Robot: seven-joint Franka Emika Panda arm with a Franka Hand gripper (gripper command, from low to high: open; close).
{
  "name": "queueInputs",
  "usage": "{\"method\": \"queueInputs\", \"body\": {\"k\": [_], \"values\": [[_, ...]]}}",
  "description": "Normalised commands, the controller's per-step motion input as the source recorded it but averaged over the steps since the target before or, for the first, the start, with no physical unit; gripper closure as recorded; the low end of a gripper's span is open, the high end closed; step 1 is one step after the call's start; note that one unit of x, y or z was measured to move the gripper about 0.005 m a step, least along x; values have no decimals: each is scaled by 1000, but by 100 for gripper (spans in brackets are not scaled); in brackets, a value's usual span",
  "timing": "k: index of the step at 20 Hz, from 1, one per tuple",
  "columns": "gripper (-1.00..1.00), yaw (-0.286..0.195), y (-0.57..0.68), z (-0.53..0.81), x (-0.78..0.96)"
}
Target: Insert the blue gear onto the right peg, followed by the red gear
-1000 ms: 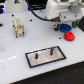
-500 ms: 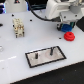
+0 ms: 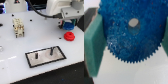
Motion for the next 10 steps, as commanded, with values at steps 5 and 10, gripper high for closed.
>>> {"method": "queueInputs", "body": {"k": [5, 10], "values": [[100, 0, -361, 510, 540], [100, 0, -379, 442, 579]]}}
